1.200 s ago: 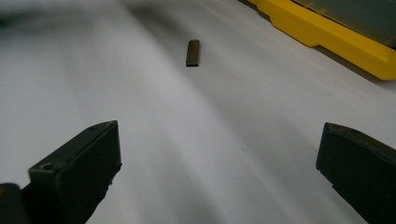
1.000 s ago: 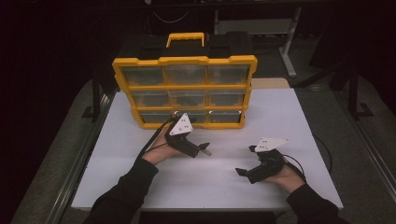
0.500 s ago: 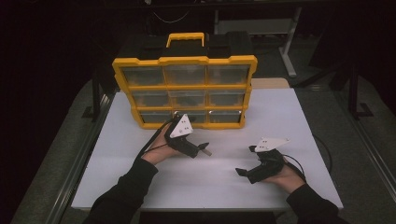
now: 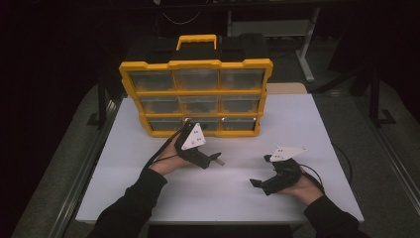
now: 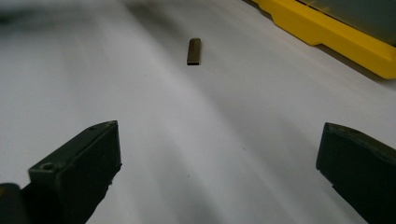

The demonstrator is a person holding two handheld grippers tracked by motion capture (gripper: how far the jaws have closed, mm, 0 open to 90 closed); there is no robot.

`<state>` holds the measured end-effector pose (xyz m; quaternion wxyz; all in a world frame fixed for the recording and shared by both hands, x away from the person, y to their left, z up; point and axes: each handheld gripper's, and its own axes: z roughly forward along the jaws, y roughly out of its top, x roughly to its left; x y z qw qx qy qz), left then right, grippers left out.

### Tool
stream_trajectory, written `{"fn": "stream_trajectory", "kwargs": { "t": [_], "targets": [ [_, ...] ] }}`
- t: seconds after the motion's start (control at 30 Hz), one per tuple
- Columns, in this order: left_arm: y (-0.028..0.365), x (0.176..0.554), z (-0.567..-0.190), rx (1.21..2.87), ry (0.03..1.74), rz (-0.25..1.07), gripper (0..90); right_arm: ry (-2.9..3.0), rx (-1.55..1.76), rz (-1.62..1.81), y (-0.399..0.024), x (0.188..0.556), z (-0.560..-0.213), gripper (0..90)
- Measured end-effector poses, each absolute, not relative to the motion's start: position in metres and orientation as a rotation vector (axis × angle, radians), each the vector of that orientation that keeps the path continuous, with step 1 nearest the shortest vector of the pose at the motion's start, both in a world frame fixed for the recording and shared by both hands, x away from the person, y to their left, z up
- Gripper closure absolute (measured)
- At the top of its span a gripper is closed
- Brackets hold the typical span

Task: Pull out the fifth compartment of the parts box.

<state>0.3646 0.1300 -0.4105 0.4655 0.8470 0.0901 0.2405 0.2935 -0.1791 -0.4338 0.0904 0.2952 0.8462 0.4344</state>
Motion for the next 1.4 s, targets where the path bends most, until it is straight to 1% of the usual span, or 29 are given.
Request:
{"fn": "stream_trajectory", "kwargs": {
  "t": [1.4],
  "targets": [
    [0.1259, 0.3584, -0.4153, 2.153, 0.079, 0.796, 0.3, 2.516, 0.869, 1.279, -0.1790, 0.2929, -0.4340, 0.0]
  ]
}}
